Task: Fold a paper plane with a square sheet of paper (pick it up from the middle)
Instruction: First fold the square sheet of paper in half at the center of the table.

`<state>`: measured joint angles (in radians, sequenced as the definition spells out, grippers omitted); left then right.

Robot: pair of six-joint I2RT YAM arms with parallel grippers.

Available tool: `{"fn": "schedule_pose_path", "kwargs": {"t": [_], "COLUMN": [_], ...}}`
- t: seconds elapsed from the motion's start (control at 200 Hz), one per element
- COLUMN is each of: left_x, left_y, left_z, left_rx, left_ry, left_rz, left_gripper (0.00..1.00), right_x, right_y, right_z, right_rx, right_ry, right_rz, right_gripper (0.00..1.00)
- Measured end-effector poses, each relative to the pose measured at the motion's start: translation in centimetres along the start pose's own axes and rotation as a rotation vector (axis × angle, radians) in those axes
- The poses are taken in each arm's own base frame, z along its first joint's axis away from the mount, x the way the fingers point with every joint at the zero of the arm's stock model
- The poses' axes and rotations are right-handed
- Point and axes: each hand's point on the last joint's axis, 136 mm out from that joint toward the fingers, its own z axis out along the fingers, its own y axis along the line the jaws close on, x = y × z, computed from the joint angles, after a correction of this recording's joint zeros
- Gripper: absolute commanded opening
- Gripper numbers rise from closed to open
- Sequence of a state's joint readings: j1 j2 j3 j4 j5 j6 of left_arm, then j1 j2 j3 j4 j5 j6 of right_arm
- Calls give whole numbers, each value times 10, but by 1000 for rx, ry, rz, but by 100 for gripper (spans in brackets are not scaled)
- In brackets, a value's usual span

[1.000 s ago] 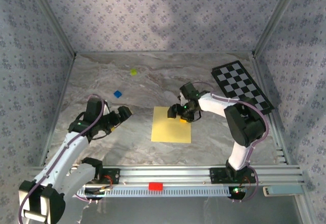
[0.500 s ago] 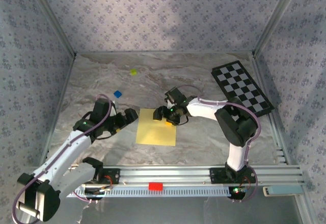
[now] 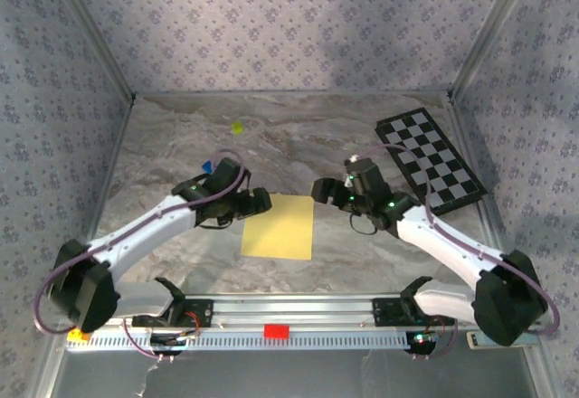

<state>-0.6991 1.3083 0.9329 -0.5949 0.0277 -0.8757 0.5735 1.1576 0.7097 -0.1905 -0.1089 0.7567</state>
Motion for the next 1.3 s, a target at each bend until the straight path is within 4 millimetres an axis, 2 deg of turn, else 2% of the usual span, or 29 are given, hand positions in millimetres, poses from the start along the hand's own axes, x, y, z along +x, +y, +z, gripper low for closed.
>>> {"fn": "schedule_pose_path", "kwargs": {"t": [0.07,0.175,0.345,0.505,0.73,1.299], "left_x": [0,1,6,19,32,41], "left_y": [-10,-24,-47,-51,-36,-26], "left_z": [11,33,68,88,100,110], "left_rx": [-31,-109,-199,-259,-333,-370], "left_ry": [24,80,161,223,284,331], "left_rz": [30,81,168,212,225,201], "left_gripper": [89,88,88,88,90,92], "right_x": [2,8,7,18,35,35], "right_y": [-28,-50,-56,-54,-60,-55], "right_z": [-1,-4,-8,-4,5,14], "right_rx": [47,68,24,-10,-6,-29], "right_ry": [0,24,66,133,230,285], "right_rz": [29,56,85,93,80,67], "right_gripper": [88,90,91,91,92,92]}}
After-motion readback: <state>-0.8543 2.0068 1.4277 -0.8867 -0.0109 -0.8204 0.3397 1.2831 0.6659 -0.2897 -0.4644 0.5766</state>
